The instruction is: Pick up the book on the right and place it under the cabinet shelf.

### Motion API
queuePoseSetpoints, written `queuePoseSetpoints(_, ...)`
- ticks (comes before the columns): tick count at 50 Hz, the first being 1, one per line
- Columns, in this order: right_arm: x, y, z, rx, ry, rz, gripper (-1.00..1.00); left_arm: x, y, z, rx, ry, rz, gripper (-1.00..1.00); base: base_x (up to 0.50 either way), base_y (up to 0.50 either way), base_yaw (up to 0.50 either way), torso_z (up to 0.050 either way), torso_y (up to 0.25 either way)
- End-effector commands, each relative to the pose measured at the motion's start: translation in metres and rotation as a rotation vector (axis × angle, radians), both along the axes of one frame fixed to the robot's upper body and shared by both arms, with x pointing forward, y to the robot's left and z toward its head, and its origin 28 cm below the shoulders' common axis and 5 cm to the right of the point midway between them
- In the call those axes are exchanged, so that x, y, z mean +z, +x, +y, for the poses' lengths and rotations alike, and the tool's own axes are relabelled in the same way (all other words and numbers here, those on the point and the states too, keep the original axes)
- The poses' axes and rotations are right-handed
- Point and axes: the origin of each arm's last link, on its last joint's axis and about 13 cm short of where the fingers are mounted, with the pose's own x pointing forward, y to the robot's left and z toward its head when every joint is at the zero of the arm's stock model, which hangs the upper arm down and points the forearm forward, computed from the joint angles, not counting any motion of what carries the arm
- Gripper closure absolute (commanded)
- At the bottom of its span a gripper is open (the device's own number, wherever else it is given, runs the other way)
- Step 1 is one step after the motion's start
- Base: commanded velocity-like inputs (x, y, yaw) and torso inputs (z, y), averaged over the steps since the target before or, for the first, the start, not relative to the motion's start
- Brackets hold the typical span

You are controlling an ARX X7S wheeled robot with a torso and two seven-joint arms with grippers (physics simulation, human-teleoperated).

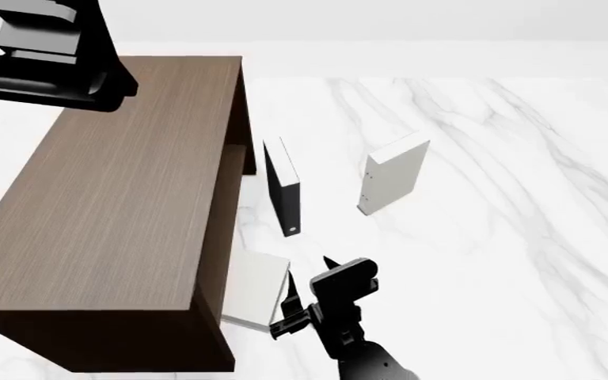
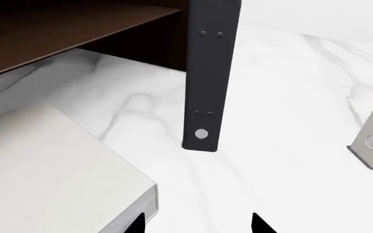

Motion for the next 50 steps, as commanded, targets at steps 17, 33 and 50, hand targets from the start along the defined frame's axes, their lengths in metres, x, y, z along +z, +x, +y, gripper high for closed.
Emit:
queuePoseSetpoints(17,-0.011,-0.002,0.025,0.078,-0.069,0.062,-1.00,-0.001,0.000,0.001,-0.001,0.002,0.003,-1.00,0.00,0.00,0.00,-0.001,-0.002)
queuePoseSetpoints(33,-0.008,-0.004,0.034,0.110,-0.069,0.064,-1.00,0.000,-0.001,0.001,0.000,0.005,0.002,-1.00,0.00,0.00,0.00,-0.001,-0.002)
queuePoseSetpoints(50,-0.004,-0.005,0.040,0.163,-0.057,0.066,-1.00,-0.002,0.000,0.003,0.002,0.005,0.005,-1.00,0.00,0.00,0.00,-0.001,-0.001)
